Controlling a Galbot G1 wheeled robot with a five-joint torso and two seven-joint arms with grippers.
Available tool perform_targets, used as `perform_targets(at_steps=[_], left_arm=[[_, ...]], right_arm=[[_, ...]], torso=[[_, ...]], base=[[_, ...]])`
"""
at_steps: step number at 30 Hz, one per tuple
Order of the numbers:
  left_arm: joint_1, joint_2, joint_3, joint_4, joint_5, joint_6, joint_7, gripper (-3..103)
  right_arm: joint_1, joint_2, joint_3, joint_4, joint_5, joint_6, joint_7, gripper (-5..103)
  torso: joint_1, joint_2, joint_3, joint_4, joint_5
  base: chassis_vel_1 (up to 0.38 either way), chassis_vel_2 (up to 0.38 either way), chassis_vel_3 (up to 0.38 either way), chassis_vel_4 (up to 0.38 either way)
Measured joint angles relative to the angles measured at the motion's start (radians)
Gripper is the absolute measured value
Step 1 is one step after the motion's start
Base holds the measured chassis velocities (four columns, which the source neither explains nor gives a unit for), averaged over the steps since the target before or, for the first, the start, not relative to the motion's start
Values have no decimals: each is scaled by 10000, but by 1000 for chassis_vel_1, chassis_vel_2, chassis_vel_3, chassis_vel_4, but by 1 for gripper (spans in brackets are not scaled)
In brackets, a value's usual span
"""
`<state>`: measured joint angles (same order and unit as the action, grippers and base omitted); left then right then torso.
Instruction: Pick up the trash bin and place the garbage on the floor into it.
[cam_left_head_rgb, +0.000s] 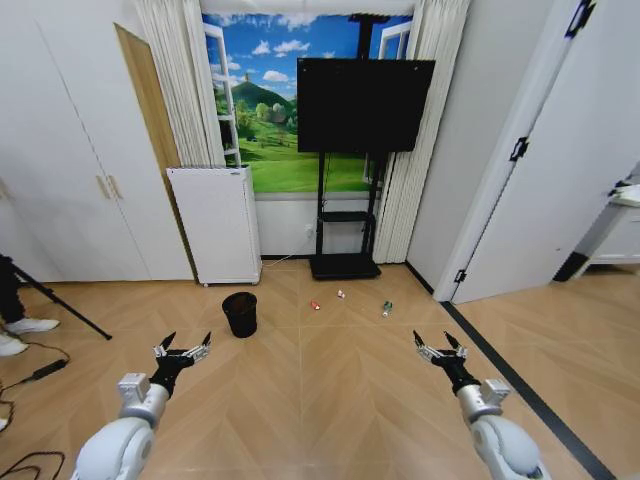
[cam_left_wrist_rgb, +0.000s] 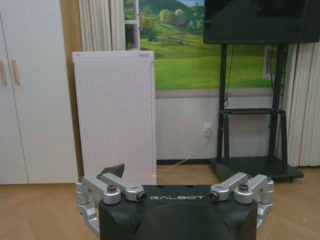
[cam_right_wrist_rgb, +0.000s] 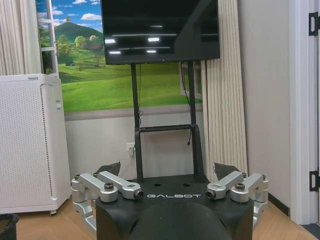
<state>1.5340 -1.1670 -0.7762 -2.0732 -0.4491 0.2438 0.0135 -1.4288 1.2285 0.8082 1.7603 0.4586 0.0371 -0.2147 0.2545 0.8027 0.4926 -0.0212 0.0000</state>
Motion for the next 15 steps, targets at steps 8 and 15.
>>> perform_targets(at_steps=[8, 15], left_arm=[[-9, -40, 13, -1, 13, 0, 0, 100], [18, -117, 86, 0, 139, -6, 21, 100]], right_arm=[[36, -7, -14, -83, 18, 20, -25, 100], [22, -54, 28, -246, 112, 303, -249, 100]], torso=[[0, 0, 0, 0, 0], [-2, 1, -1, 0, 0]], base=[[0, 0, 0, 0], [0, 0, 0, 0]])
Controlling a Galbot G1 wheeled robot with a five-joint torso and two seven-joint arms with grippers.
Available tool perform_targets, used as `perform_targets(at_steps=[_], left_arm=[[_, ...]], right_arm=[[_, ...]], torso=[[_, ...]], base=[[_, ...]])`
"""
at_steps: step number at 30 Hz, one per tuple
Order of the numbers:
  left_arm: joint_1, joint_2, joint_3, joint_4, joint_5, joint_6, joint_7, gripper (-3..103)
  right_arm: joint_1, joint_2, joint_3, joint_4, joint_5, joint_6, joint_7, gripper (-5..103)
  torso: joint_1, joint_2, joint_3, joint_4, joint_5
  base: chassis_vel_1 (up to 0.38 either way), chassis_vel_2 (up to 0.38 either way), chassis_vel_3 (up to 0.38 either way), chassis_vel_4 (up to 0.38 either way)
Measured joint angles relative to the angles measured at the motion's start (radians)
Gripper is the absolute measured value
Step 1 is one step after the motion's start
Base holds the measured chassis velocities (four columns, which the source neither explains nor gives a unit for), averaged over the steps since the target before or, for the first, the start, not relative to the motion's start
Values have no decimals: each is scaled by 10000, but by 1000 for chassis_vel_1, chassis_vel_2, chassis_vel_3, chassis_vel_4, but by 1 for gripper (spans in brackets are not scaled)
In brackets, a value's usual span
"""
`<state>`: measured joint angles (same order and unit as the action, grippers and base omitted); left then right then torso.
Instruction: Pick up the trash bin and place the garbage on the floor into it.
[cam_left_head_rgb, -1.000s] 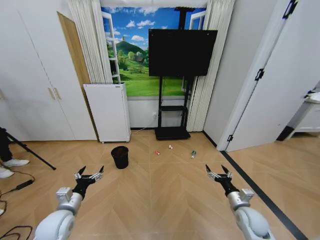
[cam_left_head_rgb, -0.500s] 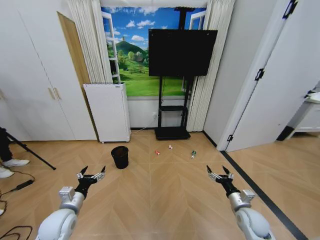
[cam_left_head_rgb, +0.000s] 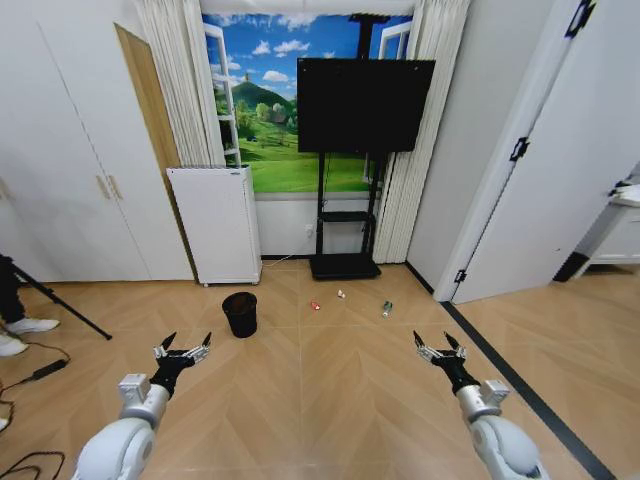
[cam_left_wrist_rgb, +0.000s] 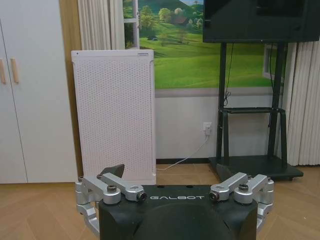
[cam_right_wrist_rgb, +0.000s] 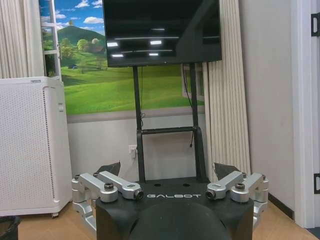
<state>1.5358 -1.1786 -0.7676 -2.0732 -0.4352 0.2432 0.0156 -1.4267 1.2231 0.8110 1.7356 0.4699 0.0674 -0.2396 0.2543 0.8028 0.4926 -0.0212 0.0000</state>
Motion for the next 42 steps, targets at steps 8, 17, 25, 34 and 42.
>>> perform_targets(at_steps=[8, 17, 25, 34, 42], left_arm=[[20, -11, -111, 0, 9, -61, 79, 100], [105, -28, -186, -203, 2, -20, 67, 100], [174, -63, -224, -302, 11, -18, 63, 100], [169, -130, -195, -319, 60, -7, 45, 100], [149, -183, -162, -301, 82, -4, 44, 100]], right_arm=[[-37, 65, 7, 3, -117, 55, -53, 100], [-91, 118, -4, 60, -159, 101, -64, 100], [-205, 121, -5, 60, -148, 242, -93, 100], [-215, 140, -49, 49, -177, 291, -104, 100], [-159, 118, -84, 12, -181, 283, -106, 100]], torso=[[-2, 2, 0, -1, -2], [3, 1, 1, -1, -3], [3, 1, 2, -1, 1], [9, -4, 4, 2, -4], [2, 0, 0, -1, 1]], base=[[-86, 76, 85, -87], [-212, 213, 227, -222], [-294, 305, 310, -311], [-361, 365, 364, -371], [-341, 347, 342, -348]])
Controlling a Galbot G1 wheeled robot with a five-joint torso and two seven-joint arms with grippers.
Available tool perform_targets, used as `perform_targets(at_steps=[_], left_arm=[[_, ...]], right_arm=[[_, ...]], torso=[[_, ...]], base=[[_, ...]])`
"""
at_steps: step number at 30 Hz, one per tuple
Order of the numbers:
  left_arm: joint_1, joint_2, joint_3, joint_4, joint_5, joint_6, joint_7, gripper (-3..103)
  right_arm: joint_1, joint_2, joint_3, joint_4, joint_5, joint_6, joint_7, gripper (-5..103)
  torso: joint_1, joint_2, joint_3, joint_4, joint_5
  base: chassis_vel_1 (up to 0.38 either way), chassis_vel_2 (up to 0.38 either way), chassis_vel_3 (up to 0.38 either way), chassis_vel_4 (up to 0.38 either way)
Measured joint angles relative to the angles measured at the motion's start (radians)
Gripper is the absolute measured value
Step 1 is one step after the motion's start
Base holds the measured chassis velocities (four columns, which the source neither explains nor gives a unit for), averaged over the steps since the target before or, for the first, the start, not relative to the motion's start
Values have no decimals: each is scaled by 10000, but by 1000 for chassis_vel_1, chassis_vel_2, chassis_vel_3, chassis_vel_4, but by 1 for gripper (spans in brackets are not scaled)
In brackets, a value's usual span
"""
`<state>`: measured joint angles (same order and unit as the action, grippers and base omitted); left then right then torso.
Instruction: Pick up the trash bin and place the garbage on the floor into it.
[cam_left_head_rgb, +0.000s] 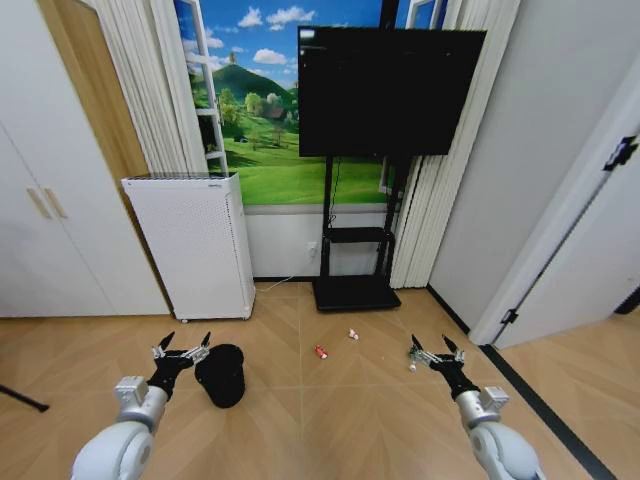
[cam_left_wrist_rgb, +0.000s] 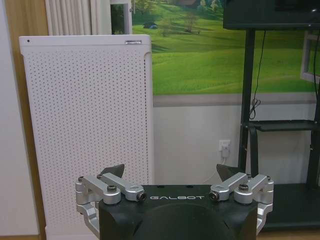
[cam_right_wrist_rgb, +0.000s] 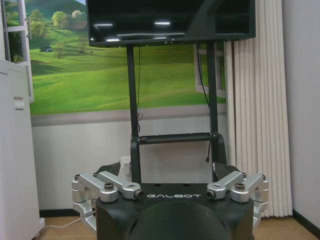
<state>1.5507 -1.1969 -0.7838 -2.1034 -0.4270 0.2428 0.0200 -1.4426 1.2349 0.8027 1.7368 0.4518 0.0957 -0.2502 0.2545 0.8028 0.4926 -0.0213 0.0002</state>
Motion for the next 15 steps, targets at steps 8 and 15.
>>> perform_targets(at_steps=[8, 15], left_arm=[[-57, -93, 51, 82, 57, -3, -2, 100], [-187, -183, 296, 232, 119, 34, -182, 100]], right_arm=[[23, -17, -4, -2, -3, -41, -1, 100], [122, -25, -10, -163, 132, 39, 86, 100]], torso=[[-2, 2, -2, 2, 0], [7, -2, 3, -1, -5]], base=[[-358, 351, 352, -359], [-336, 341, 338, -335]])
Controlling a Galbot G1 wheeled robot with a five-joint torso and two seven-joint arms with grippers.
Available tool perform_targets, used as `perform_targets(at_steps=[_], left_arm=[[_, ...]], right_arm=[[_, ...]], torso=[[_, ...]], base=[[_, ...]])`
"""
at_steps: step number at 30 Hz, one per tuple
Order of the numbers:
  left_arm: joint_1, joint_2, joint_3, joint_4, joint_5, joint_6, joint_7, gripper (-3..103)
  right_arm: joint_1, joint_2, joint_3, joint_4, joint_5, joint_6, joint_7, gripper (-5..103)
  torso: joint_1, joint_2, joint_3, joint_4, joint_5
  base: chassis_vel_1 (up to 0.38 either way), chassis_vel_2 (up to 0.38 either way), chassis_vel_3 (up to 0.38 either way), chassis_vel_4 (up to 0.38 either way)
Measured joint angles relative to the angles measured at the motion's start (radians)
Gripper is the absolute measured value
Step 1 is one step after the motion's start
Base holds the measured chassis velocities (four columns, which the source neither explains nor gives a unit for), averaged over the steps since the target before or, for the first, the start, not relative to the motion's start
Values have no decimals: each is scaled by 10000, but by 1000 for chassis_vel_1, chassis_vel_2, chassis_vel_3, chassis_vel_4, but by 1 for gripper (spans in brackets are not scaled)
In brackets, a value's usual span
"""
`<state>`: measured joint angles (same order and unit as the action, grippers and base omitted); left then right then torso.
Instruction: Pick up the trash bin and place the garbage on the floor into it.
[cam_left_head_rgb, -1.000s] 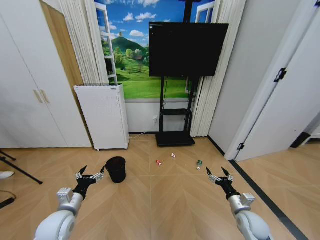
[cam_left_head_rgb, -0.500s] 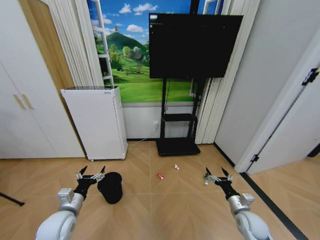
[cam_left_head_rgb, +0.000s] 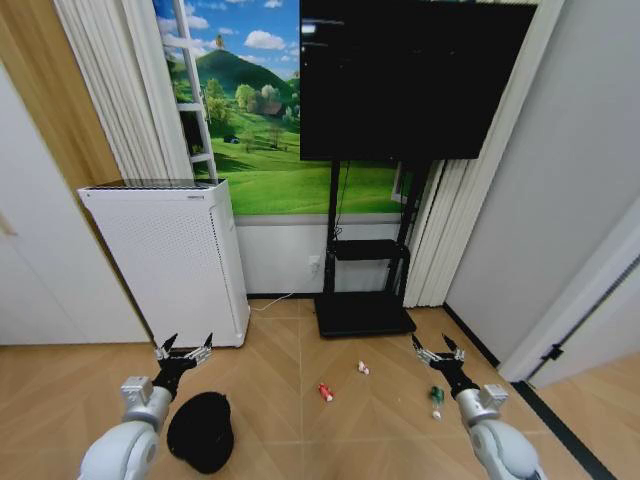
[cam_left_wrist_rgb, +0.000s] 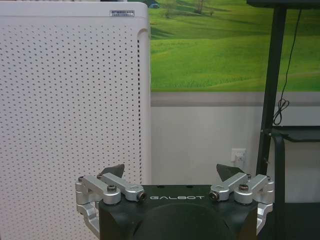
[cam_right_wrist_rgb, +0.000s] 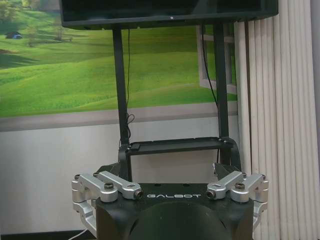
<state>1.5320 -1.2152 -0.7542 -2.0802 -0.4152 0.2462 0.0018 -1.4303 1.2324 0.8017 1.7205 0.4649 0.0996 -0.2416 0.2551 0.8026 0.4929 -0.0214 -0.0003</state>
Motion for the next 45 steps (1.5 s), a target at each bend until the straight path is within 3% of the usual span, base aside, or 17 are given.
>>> perform_targets(at_steps=[10, 45], left_arm=[[39, -61, 85, 11, 432, 237, -49, 100], [-225, 118, 202, 723, 492, 110, 403, 100]], right_arm=[[-36, 24, -37, -55, 21, 59, 15, 100], [-26, 502, -5, -68, -475, -57, 58, 100]], torso=[[-117, -253, -143, -2, 0], [-814, -1922, -1107, 2, 3]], base=[[-109, 97, 69, -101], [12, -12, -11, 10]])
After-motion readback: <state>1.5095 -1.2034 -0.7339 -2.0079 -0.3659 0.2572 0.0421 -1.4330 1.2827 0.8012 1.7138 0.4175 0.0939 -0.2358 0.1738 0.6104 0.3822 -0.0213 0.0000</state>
